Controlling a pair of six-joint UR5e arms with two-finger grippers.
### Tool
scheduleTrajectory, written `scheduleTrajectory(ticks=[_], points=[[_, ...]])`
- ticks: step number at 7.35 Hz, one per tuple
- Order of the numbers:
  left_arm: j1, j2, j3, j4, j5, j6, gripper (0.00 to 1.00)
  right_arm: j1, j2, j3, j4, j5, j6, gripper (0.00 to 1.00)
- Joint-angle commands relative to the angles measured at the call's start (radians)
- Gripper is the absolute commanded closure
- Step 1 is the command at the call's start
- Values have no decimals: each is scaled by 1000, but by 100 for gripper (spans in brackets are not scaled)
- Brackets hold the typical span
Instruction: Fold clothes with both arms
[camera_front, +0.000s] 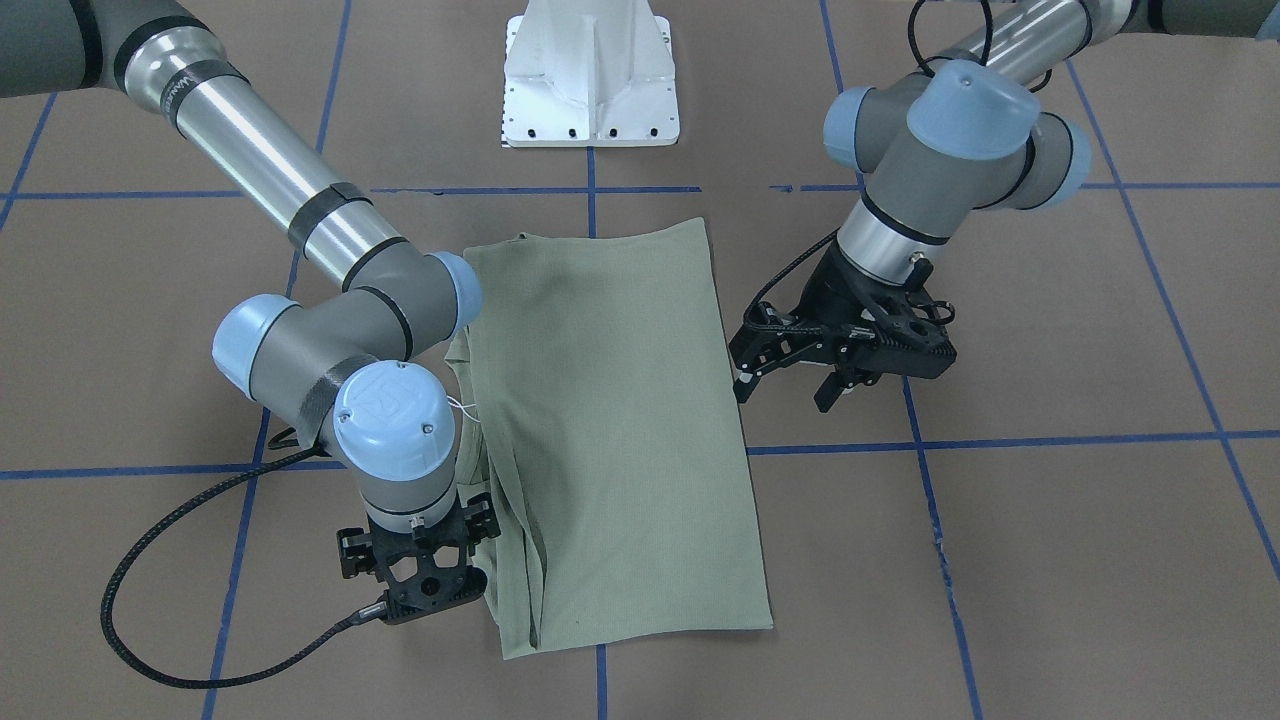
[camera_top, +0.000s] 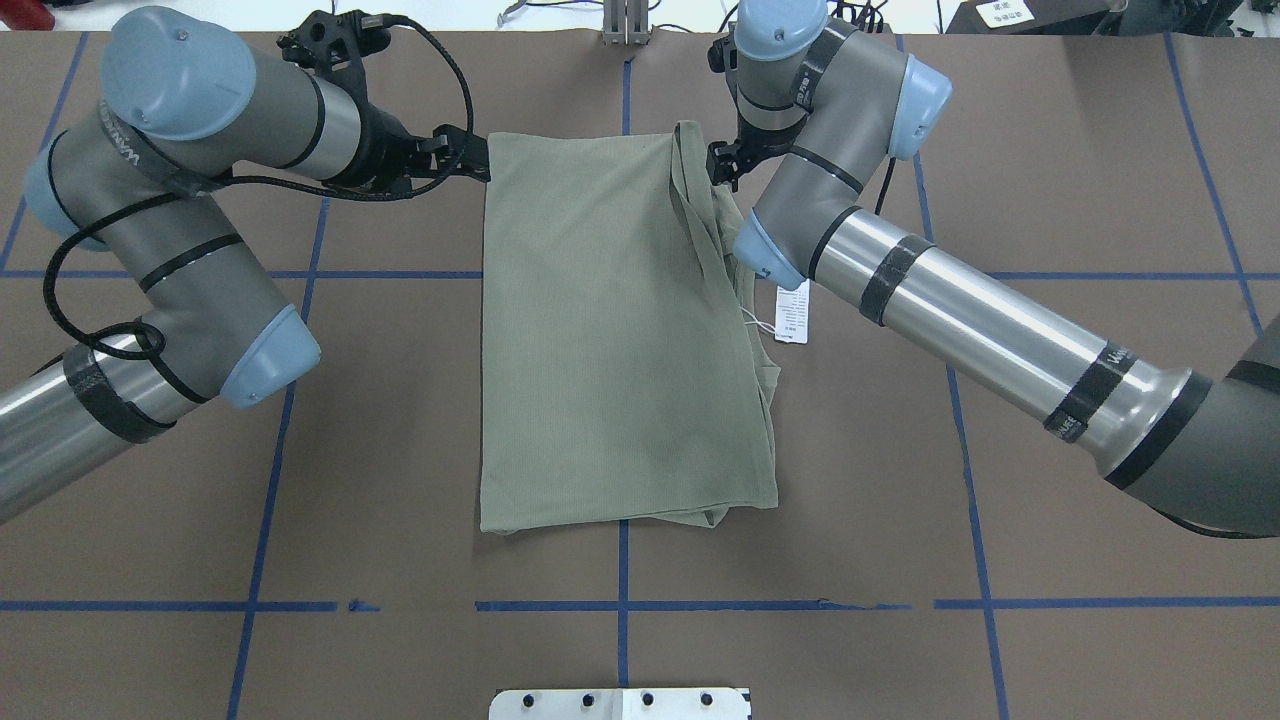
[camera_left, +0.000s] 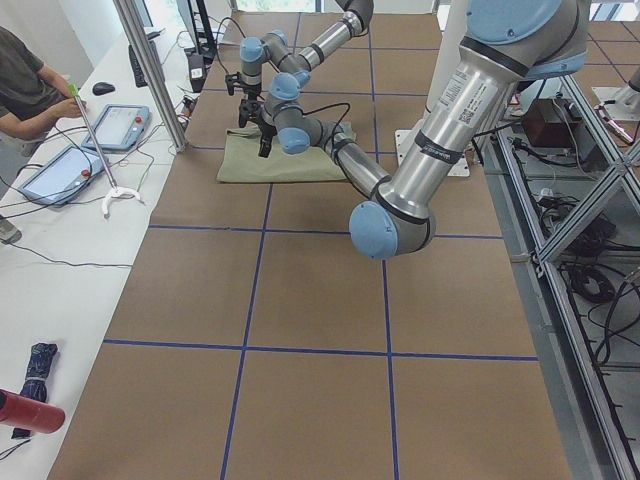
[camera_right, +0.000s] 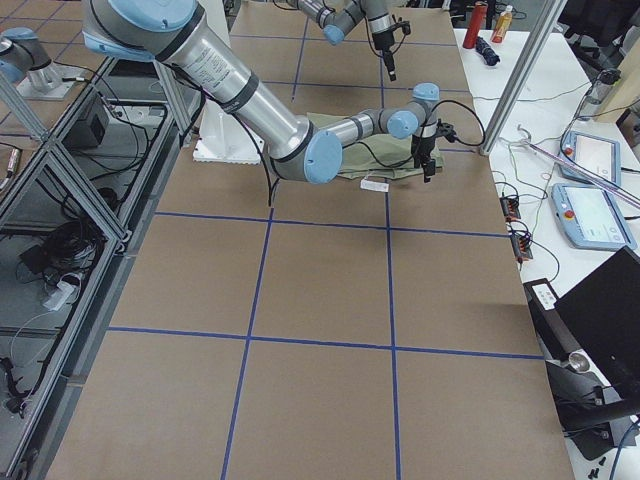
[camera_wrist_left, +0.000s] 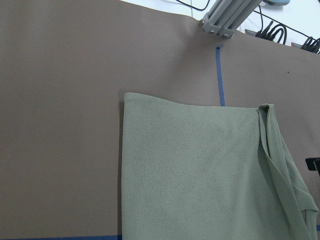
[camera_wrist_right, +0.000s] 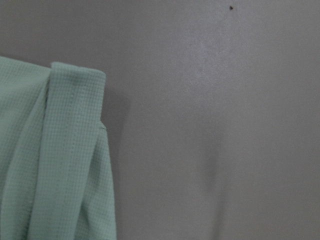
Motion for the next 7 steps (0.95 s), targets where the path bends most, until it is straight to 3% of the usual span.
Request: scheduleTrajectory(ticks=[1, 3, 7], points=[[-3, 3, 0, -15, 3, 1, 0, -24, 65, -19, 0, 2, 3, 0], [-29, 8, 0, -77, -2, 2, 0, -51, 85, -71, 55, -1, 11, 0], [-40, 6, 0, -81, -2, 2, 0, -73, 93, -136, 72, -9, 17, 0]])
